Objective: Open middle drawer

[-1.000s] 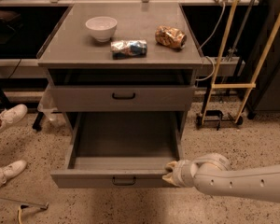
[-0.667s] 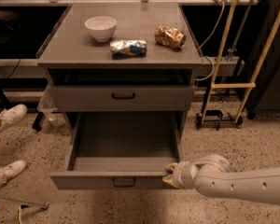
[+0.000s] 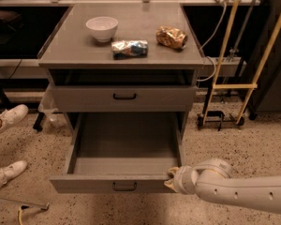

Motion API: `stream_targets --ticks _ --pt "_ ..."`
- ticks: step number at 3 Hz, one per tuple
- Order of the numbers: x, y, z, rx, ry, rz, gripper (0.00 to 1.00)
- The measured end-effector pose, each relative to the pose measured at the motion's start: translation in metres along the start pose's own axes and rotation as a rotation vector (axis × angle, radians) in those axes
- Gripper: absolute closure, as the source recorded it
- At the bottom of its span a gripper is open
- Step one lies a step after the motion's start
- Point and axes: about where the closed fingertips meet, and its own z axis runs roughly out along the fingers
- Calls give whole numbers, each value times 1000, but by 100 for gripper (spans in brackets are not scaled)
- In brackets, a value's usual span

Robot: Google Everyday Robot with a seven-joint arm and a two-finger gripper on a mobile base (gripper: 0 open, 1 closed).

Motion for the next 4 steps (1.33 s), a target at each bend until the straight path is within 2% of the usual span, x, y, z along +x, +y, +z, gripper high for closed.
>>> stream_targets --ticks 1,2,4 --pt "-1 0 -1 0 0 0 100" --pt "-1 0 -1 0 0 0 81" --pt "-1 0 -1 0 0 0 35"
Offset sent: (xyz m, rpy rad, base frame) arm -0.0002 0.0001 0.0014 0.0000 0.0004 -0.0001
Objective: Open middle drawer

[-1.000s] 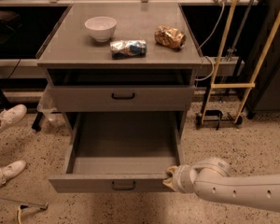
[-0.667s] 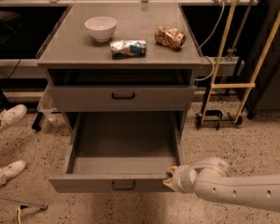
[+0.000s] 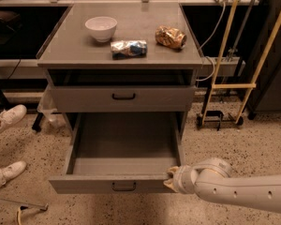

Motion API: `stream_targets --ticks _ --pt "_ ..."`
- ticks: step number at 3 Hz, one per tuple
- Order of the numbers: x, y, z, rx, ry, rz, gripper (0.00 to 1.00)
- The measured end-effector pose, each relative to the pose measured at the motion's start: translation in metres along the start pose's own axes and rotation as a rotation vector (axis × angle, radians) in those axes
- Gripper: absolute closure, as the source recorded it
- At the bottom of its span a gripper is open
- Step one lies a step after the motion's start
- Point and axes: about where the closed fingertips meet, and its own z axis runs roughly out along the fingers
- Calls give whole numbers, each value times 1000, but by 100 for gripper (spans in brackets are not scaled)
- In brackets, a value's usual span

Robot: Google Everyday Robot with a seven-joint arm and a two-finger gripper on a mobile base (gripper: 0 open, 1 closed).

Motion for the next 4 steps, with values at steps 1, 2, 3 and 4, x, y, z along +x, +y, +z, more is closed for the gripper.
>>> stream_targets --ticks 1,2,3,4 --pt "0 0 0 0 0 0 11" --pt "0 0 0 0 0 0 0" --pt "-1 -2 -3 3 0 9 0" --pt "-9 -17 -33 35 40 33 0"
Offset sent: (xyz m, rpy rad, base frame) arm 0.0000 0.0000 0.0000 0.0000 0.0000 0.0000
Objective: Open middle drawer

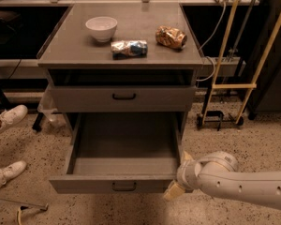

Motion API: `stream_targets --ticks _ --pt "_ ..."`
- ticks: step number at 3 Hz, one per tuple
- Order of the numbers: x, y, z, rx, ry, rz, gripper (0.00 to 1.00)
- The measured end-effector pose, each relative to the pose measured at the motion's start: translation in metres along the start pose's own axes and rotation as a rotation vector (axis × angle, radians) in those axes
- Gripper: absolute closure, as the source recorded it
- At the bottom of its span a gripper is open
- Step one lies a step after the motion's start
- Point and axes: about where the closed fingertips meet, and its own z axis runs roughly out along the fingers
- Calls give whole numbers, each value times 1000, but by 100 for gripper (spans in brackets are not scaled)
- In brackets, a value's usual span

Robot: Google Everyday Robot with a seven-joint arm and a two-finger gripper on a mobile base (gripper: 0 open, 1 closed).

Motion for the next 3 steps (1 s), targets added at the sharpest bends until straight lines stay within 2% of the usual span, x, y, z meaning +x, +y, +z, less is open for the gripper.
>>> stream_targets --ticks 1,2,3 --pt "-11 -34 -61 82 31 9 0" --pt "-19 -84 -155 204 33 55 0" --pt "-23 -111 -242 301 -11 106 0"
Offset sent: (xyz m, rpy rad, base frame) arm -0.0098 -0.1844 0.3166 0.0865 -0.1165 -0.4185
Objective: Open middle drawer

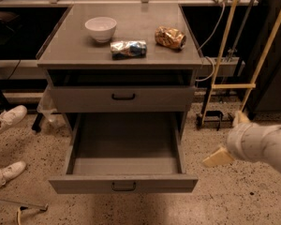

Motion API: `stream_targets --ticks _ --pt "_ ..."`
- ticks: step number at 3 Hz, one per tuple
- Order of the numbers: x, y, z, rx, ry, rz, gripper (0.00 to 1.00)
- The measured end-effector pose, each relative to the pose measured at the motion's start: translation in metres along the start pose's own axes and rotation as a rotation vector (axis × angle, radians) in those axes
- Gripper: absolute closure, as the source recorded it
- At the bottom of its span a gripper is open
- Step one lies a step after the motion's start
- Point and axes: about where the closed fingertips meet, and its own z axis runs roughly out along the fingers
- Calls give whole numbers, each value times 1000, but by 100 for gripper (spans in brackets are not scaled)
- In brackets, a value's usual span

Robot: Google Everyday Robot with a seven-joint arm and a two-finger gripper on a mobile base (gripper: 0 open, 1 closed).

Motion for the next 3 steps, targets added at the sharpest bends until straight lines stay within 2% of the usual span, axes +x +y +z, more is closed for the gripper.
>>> stream_targets --ticks 1,2,3 --pt "-3 -21 -67 86 -60 104 0" --pt "25 -23 -89 108 -58 215 0" --pt "25 -23 -89 108 -58 214 0"
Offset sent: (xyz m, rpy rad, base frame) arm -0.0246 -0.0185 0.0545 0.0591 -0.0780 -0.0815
